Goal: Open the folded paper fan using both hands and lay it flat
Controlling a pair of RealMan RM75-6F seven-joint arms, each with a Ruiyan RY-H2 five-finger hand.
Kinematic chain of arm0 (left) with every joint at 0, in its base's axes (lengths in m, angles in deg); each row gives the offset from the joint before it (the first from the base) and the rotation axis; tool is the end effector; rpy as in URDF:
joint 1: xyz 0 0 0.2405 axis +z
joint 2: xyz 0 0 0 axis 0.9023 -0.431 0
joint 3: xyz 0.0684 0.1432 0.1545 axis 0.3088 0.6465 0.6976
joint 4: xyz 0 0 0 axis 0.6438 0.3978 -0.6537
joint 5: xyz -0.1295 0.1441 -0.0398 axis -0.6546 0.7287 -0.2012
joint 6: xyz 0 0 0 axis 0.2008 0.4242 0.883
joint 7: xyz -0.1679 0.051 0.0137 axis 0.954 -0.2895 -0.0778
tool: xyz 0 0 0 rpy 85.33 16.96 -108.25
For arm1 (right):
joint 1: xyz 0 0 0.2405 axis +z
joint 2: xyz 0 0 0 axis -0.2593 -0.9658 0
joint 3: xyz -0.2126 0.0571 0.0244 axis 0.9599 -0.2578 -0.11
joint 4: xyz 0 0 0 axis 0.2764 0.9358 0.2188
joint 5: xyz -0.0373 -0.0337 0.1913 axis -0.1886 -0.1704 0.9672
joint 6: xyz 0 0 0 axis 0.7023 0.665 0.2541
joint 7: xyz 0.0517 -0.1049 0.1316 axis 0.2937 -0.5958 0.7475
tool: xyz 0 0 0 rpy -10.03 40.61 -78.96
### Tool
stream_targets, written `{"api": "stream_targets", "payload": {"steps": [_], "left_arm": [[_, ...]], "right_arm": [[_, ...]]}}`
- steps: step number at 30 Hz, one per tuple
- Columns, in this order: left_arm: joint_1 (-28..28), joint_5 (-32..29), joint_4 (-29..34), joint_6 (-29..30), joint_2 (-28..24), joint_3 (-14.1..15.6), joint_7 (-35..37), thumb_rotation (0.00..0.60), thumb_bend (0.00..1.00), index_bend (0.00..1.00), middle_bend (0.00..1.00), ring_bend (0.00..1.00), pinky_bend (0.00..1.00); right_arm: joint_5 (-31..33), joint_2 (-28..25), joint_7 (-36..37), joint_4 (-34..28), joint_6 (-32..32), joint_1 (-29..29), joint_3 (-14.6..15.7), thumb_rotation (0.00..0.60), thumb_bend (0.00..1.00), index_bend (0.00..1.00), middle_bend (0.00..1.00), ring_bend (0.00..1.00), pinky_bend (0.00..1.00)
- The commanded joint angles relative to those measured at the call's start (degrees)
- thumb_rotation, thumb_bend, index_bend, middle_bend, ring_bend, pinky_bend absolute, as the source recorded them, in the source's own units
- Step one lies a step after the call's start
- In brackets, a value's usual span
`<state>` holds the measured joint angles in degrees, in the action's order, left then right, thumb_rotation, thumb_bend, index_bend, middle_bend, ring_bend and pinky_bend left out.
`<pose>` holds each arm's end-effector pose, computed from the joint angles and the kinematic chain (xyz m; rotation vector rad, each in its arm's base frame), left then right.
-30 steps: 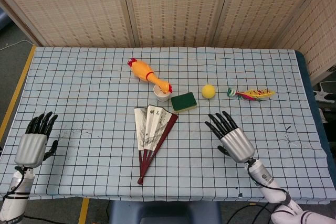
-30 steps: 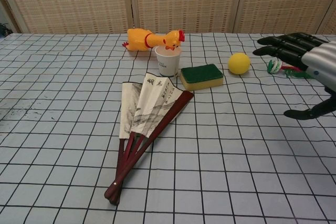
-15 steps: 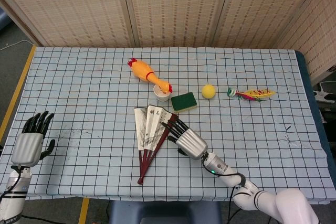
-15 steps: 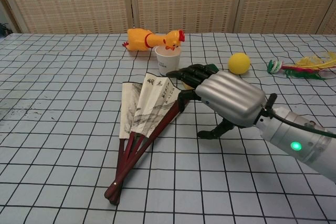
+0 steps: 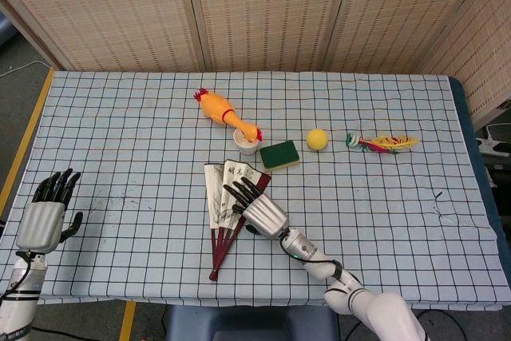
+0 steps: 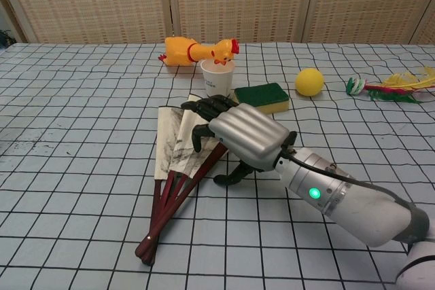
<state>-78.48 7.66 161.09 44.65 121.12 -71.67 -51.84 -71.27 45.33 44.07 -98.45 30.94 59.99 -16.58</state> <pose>-0.2774 0.2678 0.1197 -1.4524 -0.7508 -0.8321 -0.0730 -0.3152 -0.1298 2.0724 -0.5100 1.2640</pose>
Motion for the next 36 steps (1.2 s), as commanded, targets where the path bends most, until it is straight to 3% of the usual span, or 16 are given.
{"api": "stream_targets", "payload": {"steps": [1, 10, 13, 17, 22, 26, 32, 36], "left_arm": [[-0.1, -0.1, 0.0, 0.0, 0.0, 0.0, -0.1, 0.6, 0.43, 0.0, 0.0, 0.0, 0.11], [-0.1, -0.2, -0.2, -0.2, 0.2, 0.0, -0.3, 0.6, 0.43, 0.0, 0.0, 0.0, 0.11], [0.0, -0.3, -0.3, -0.1, 0.1, 0.0, -0.2, 0.6, 0.43, 0.0, 0.0, 0.0, 0.11], [0.0, -0.4, -0.3, -0.1, 0.1, -0.1, -0.2, 0.6, 0.43, 0.0, 0.0, 0.0, 0.11], [0.0, -0.3, 0.0, 0.0, 0.0, 0.0, -0.2, 0.6, 0.43, 0.0, 0.0, 0.0, 0.11], [-0.1, 0.2, 0.2, 0.1, -0.3, 0.1, 0.8, 0.6, 0.44, 0.0, 0.0, 0.0, 0.11], [-0.1, 1.0, 0.3, 0.2, -1.1, 0.2, 3.6, 0.6, 0.47, 0.02, 0.0, 0.0, 0.12], [-0.1, 0.6, 0.1, -0.3, -1.3, 0.2, 4.1, 0.6, 0.47, 0.06, 0.0, 0.0, 0.12]], "right_arm": [[0.9, 1.0, 0.4, 1.3, -1.2, 1.7, 0.1, 0.6, 0.11, 0.45, 0.0, 0.0, 0.0], [3.6, 1.0, -1.1, -0.2, -4.7, 4.4, -0.2, 0.6, 0.15, 0.52, 0.04, 0.0, 0.0], [4.1, 1.0, -1.0, -0.3, -4.3, 4.8, 0.1, 0.6, 0.3, 0.61, 0.09, 0.0, 0.0], [5.0, 1.0, -0.5, -0.5, -3.2, 5.4, -0.2, 0.6, 0.59, 0.7, 0.15, 0.0, 0.02], [5.6, 1.0, 0.1, -0.8, -0.8, 7.2, -0.9, 0.6, 0.75, 0.77, 0.18, 0.0, 0.03], [6.5, 1.0, 0.5, -2.2, 1.0, 9.2, -2.5, 0.6, 0.79, 0.8, 0.19, 0.0, 0.04], [10.2, 0.4, 5.1, -7.4, 0.2, 13.0, -8.0, 0.6, 0.79, 0.83, 0.21, 0.0, 0.05], [11.2, -1.6, 4.2, -11.4, 1.3, 14.5, -10.5, 0.6, 0.79, 0.83, 0.21, 0.0, 0.05]]}}
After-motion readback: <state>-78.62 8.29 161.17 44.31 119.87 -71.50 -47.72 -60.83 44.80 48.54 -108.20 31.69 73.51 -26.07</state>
